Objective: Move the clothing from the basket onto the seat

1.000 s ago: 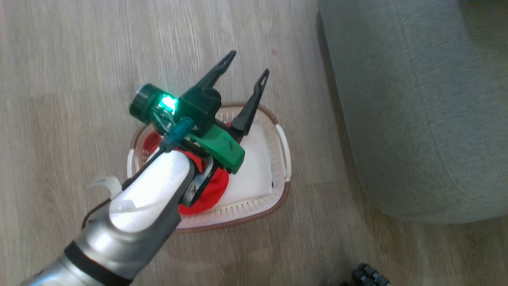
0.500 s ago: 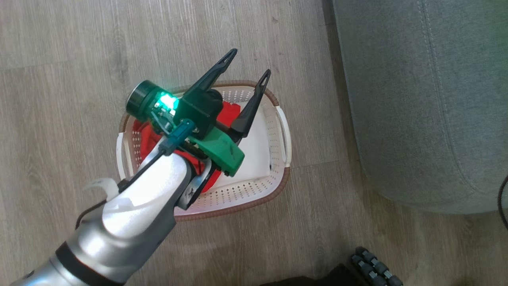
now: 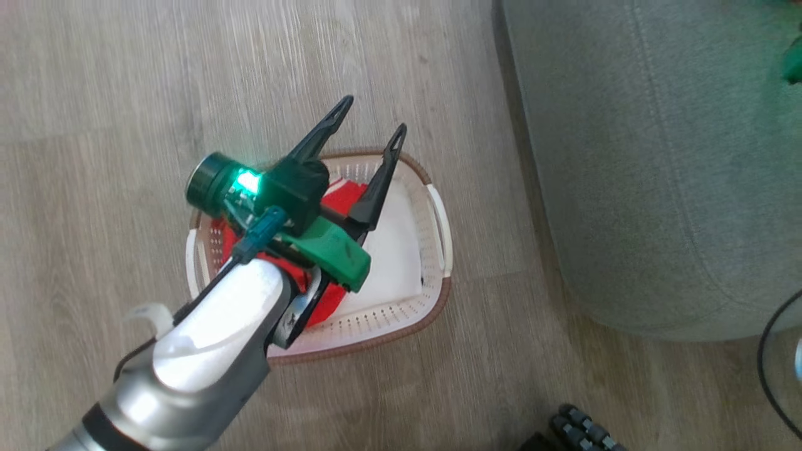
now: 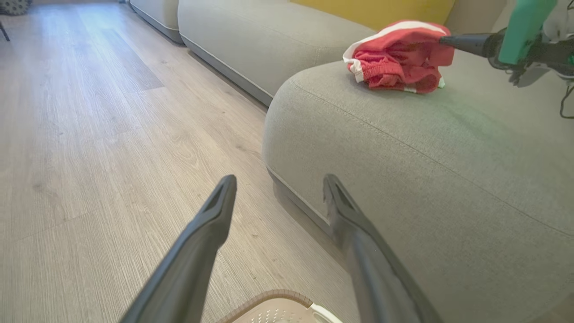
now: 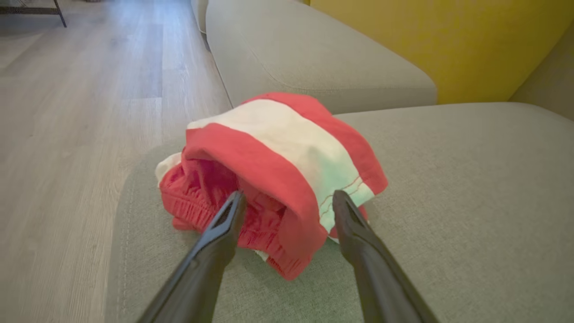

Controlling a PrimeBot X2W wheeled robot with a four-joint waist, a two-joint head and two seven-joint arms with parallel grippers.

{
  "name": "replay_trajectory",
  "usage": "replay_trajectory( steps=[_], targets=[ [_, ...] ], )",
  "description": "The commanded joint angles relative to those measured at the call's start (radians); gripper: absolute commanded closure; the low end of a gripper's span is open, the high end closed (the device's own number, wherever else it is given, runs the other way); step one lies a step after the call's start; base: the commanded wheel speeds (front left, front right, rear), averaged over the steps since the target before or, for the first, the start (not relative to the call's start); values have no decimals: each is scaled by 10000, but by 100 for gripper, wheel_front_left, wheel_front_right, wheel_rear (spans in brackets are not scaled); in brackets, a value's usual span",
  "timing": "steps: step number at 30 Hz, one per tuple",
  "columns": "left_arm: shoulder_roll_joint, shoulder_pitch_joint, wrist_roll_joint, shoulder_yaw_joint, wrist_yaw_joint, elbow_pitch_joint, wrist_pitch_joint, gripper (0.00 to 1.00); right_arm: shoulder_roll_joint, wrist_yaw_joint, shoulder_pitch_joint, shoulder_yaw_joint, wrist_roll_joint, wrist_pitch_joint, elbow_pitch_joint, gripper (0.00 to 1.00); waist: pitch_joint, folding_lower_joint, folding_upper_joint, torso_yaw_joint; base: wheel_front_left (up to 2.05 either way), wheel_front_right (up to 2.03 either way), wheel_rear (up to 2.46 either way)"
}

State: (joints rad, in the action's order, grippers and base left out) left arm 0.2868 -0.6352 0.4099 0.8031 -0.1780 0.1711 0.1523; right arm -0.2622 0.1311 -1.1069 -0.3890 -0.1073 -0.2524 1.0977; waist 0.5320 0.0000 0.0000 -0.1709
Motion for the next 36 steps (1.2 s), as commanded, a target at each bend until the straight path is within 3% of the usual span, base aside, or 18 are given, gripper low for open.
replay_trajectory(
  steps=[1, 14, 22, 26, 36],
  targets=[
    [228, -31, 51, -348, -93, -264, 98, 0, -69, -4, 126, 164, 108, -92, -371, 0, -253, 0, 0, -27, 0, 0, 0],
    [88, 1560, 922, -1190, -511, 224, 984, 0, -197, -4, 2313, 3209, 1737, -93, -2185, 0, -2837, 0, 0, 500, 0, 0, 0],
    [87, 2885, 979, -2167, -849, 222, 1088, 0, 210, -4, 4068, 4617, 2951, -93, -4128, 0, -4084, 0, 0, 1037, 0, 0, 0],
    [79, 3635, 794, -2879, -971, 22, 1091, 0, 557, -4, 5095, 4794, 3139, -93, -5108, 0, -4447, 0, 0, 1231, 0, 0, 0],
    [-414, 5463, -18, -4401, -969, -365, 1093, 0, 1938, -4, 7932, 3711, 2288, -93, -7323, 0, -5090, 0, 0, 1720, 0, 0, 0]
  ],
)
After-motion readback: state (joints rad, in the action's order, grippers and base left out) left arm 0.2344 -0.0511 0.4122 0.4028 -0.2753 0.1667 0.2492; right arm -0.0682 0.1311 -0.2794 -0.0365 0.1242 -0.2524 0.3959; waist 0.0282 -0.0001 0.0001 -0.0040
